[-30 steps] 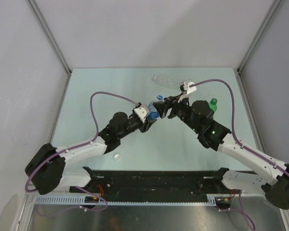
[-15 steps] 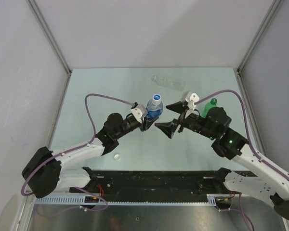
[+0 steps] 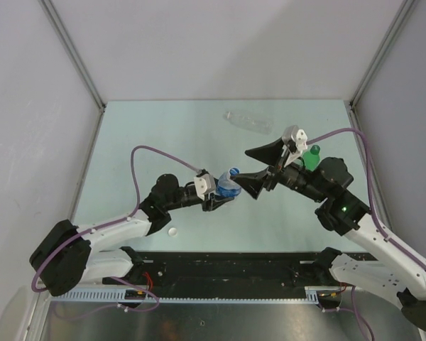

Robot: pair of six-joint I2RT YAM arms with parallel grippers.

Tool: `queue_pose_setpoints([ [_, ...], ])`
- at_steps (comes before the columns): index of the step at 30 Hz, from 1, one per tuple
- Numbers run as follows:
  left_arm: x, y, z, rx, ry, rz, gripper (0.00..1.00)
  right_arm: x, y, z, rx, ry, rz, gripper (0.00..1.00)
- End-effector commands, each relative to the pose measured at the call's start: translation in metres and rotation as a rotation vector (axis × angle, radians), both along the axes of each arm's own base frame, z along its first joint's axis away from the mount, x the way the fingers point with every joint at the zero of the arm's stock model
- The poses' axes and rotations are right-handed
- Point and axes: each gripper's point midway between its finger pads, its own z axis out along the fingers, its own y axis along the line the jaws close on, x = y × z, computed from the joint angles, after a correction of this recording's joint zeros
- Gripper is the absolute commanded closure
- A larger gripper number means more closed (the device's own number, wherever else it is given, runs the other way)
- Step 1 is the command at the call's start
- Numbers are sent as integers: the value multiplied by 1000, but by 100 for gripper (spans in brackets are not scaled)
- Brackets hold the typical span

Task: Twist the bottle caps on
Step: Screw the bottle cap onto the plastic bottle.

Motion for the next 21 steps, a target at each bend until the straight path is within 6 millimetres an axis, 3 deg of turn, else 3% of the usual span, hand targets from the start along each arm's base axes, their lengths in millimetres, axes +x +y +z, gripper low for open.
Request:
queue_pose_setpoints([
  [1, -16, -3, 17, -36, -77, -110, 100, -3, 8, 29, 153, 50, 69, 1],
  [7, -18, -4, 22, -45, -71, -118, 100, -3, 20, 25, 188, 156, 167, 1],
  [14, -12, -3, 25, -56, -45, -92, 100, -17, 27, 17, 160, 201, 274, 5],
  [21, -16, -3, 28, -64, -37, -126, 100, -13, 18, -8, 13, 92, 222, 7],
])
